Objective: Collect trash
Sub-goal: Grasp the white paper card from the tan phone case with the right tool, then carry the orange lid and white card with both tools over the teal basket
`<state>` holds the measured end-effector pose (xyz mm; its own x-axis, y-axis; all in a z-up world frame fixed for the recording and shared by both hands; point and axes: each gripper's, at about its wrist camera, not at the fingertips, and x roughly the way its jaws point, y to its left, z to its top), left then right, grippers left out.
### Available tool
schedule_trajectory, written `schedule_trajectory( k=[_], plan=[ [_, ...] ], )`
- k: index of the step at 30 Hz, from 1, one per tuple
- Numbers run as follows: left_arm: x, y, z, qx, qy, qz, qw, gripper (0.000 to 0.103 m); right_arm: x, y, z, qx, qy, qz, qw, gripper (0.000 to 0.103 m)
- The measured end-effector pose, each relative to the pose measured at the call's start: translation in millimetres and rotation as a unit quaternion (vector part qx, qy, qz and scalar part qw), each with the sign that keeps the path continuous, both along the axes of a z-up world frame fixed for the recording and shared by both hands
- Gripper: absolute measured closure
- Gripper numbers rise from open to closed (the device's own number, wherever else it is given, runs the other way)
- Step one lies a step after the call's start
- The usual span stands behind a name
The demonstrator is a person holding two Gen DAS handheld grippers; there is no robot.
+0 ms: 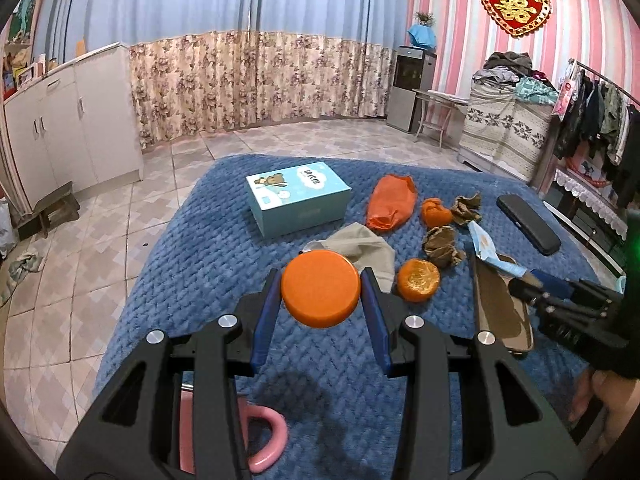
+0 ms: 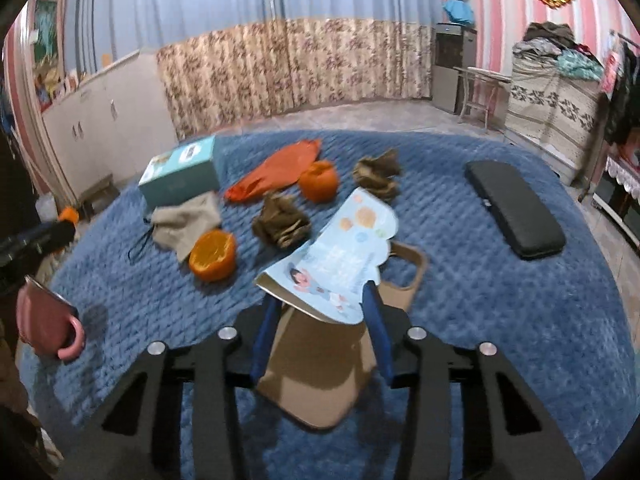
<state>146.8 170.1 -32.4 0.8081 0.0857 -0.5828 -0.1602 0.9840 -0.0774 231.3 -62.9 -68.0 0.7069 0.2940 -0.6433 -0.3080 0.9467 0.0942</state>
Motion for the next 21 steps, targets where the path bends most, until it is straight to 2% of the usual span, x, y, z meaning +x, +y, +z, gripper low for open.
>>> schedule_trajectory(
  k=[1,3,6,9,14,21],
  plan=[
    [0,-1,1,0.001,-0.001,-0.001,1.0,0.064,2,-5,2,0.005,-0.001,-0.003,1.0,0.067],
    [0,-3,4,0.004,-0.002,-0.004,1.0,0.064,5,-12,3,0.018,0.0,-0.01,1.0,0.079],
    [0,-7,9,0.008,-0.005,-0.006,0.9999,0.064,6,-24,8,0.03,-0.004,-0.011,0.999,0.089],
    [0,-10,14,0.01,-0.007,-0.007,0.9999,0.064,3,-30,16,0.036,-0.021,-0.009,0.999,0.095],
    [0,-21,20,0.015,-0.01,-0.014,0.9997,0.064,-5,-41,35,0.039,-0.056,-0.009,0.998,0.098],
    [9,-46,34,0.022,-0.02,-0.037,0.9989,0.064,-17,-91,61,0.068,-0.089,-0.041,0.993,0.101]
  ],
)
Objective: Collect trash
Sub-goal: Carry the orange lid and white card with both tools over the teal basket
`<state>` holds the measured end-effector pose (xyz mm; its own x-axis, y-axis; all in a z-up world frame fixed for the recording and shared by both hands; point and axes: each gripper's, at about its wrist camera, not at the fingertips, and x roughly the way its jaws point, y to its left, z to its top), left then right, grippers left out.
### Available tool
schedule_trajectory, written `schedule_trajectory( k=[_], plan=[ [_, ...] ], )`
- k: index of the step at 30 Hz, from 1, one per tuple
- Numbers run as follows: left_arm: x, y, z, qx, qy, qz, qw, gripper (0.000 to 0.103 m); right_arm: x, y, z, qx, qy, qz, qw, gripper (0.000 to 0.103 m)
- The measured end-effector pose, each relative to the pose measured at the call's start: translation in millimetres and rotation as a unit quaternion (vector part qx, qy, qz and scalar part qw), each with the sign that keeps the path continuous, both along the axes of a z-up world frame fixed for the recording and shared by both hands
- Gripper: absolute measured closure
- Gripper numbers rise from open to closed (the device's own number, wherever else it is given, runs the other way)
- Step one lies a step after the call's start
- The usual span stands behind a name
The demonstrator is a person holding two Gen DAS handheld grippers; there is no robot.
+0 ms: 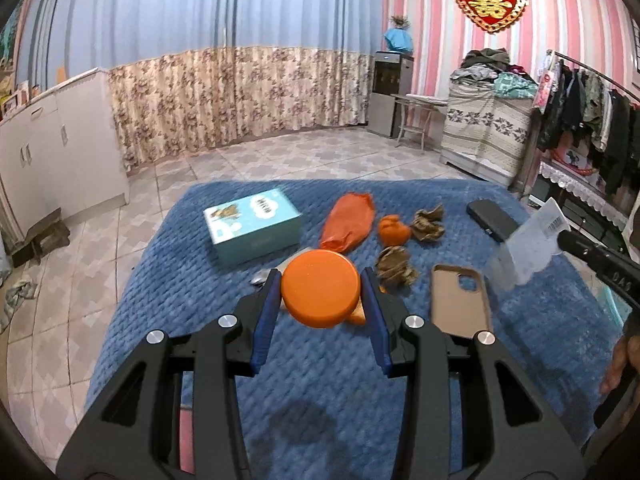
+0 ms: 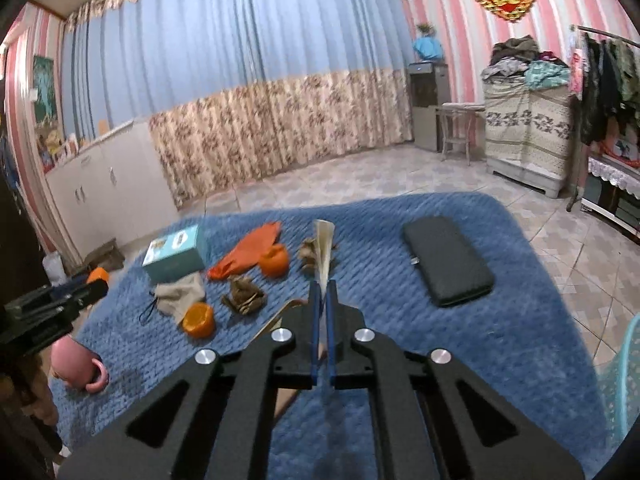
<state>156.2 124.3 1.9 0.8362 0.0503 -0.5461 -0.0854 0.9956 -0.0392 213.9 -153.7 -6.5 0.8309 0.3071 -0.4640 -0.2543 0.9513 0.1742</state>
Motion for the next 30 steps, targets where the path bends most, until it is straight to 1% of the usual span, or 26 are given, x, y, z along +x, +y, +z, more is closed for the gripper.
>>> schedule_trajectory(
  k=[8,16,23,26,30],
  plan=[
    [14,-42,11,0.001,-0.009,-0.034,0.9994,0.064,-20,-63,22,0.02,-0.03,-0.047,0.998,0.101],
    [23,-90,12,0.007,-0.008,-0.073,0.9973,0.064,-31,-127,29,0.046,-0.04,-0.096,0.993,0.101],
    [30,-131,13,0.009,-0.008,-0.105,0.9944,0.064,-47,-168,34,0.038,-0.047,-0.136,0.989,0.101],
    [34,-150,14,0.007,-0.009,-0.121,0.9926,0.064,-56,-187,35,0.032,-0.047,-0.159,0.986,0.101],
    [38,-174,16,0.007,-0.013,-0.142,0.9898,0.064,-67,-220,34,0.037,-0.043,-0.193,0.98,0.101]
  ],
)
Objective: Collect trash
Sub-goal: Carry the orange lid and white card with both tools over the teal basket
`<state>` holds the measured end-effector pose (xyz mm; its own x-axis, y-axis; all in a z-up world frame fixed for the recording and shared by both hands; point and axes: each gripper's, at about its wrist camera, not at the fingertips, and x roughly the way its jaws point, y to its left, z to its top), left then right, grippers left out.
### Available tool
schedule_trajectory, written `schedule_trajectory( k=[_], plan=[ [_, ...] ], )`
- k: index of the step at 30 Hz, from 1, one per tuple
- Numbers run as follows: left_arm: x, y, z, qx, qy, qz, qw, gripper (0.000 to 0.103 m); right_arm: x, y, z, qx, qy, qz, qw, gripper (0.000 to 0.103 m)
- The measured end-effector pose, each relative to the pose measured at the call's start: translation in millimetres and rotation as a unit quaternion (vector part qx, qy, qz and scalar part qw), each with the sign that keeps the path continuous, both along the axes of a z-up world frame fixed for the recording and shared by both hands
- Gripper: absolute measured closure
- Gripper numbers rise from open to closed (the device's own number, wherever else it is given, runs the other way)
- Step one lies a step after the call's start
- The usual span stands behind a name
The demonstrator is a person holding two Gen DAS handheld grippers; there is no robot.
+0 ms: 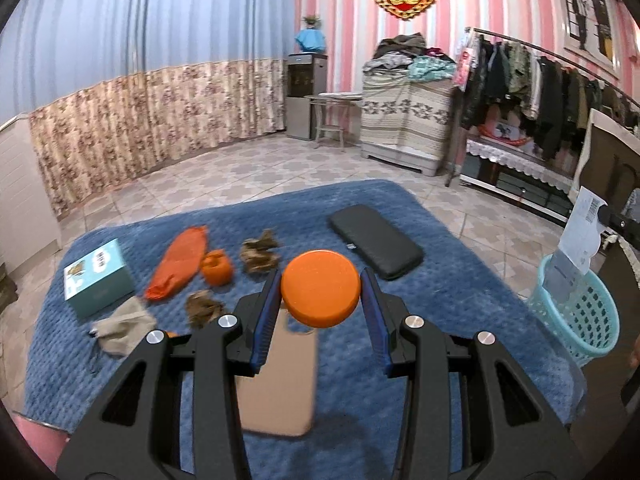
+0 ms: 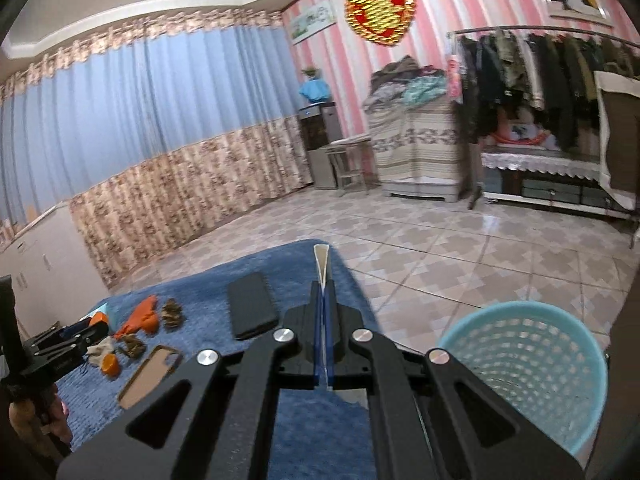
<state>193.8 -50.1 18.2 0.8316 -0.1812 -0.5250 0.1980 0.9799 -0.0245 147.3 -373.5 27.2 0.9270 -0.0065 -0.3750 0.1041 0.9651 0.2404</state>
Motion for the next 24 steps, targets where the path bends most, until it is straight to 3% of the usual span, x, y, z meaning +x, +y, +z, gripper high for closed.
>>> schedule_trajectory(
  k=[12,24],
  plan=[
    [15,-84,2,-0.001,-0.005,-0.07,0.9976,0.064,-28,-75,-6,0.015,0.018,-0.09,0.996,0.101],
    [15,-206,-15,-0.001,0.004,-0.161,0.987,0.064,-50,-131,-26,0.013,0.054,-0.161,0.985,0.101]
  ],
)
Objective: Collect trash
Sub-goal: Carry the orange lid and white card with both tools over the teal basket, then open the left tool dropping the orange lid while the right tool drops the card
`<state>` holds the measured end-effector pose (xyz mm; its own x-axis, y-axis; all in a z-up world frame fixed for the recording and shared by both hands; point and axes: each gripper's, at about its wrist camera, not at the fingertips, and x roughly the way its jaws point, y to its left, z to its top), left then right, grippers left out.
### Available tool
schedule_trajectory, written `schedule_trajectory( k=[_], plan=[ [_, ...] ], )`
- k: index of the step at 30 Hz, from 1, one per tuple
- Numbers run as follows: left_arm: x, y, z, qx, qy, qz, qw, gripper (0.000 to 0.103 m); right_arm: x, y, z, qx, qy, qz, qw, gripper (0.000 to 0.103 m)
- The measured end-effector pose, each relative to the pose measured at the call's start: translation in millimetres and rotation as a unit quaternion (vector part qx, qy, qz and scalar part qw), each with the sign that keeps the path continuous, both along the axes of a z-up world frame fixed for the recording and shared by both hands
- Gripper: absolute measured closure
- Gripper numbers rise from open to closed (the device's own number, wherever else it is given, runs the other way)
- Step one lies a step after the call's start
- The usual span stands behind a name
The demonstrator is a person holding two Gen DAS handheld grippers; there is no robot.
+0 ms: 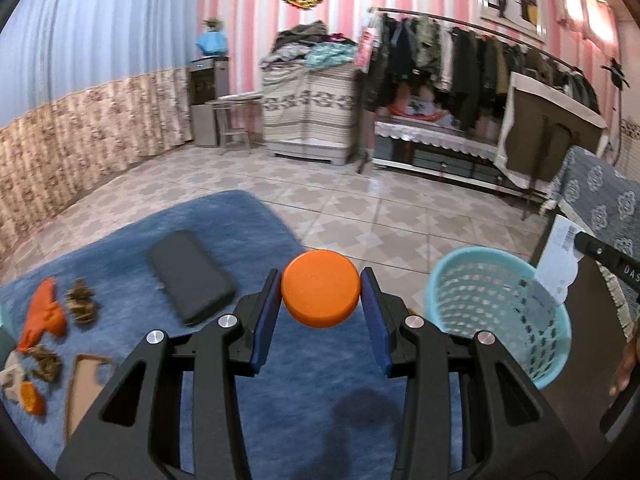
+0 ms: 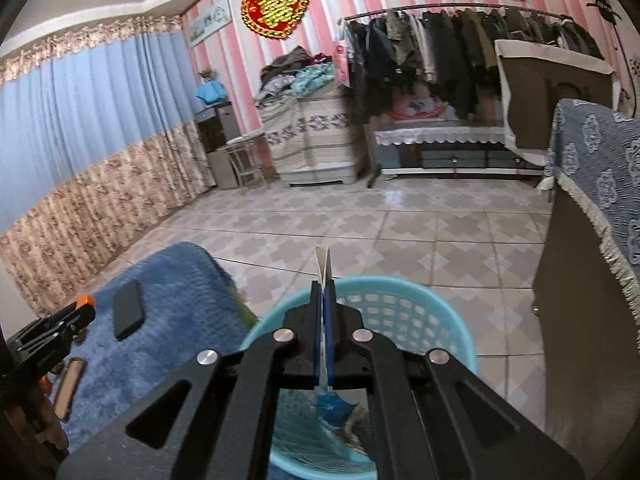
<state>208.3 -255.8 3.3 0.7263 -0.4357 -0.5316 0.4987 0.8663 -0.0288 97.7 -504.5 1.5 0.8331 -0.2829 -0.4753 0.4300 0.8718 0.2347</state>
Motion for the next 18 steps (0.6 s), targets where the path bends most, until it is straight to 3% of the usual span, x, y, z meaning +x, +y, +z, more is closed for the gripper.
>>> schedule_trajectory(
  k=[7,18],
  plan=[
    [-7,-72,-20,0.014,0.003,-0.057,0.9983,0.064,-9,-24,-10,0.01,0.011,-0.021,1.0,0.101],
    [-11,-145,-41,0.02,0.007,-0.115,0.9931,0.064,-18,-48,-28,0.036,0.007,-0.032,0.999,0.101]
  ],
)
